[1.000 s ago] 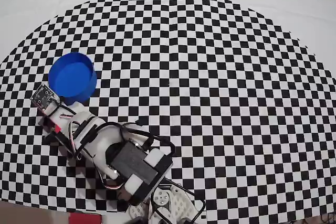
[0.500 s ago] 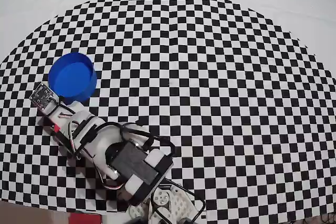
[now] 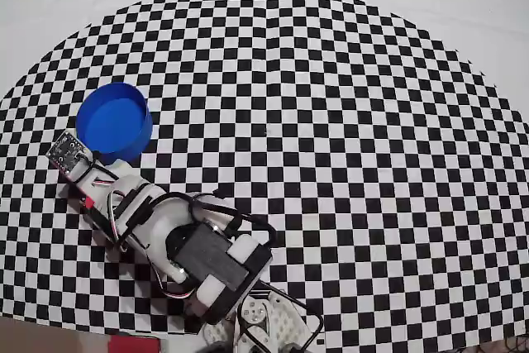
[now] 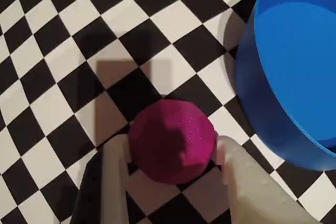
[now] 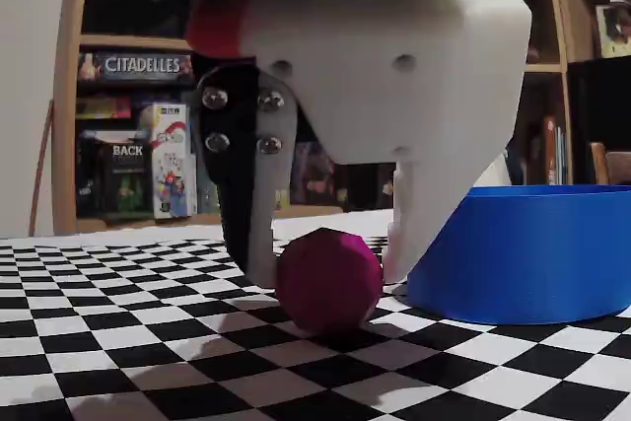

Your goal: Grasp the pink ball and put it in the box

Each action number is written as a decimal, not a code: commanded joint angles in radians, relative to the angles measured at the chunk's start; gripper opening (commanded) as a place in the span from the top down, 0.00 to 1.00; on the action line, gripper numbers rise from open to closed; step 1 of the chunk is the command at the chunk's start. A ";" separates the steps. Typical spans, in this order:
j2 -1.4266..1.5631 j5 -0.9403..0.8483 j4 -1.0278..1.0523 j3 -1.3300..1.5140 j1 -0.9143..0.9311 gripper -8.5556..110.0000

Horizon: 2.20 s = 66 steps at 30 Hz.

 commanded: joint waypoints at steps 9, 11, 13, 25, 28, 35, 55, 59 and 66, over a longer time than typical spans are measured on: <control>0.118 -0.008 0.005 -0.020 0.005 0.93; 0.138 -0.008 0.015 -0.018 0.005 0.93; 0.161 -0.006 0.028 -0.018 0.006 0.93; 0.324 0.002 0.075 0.020 0.023 0.93; 0.351 0.002 0.084 0.020 0.026 0.93; 0.400 0.000 0.115 0.021 0.049 0.93; 0.545 -0.006 0.155 0.092 0.091 0.93; 0.545 -0.006 0.155 0.092 0.095 0.93; 0.545 -0.006 0.155 0.087 0.109 0.93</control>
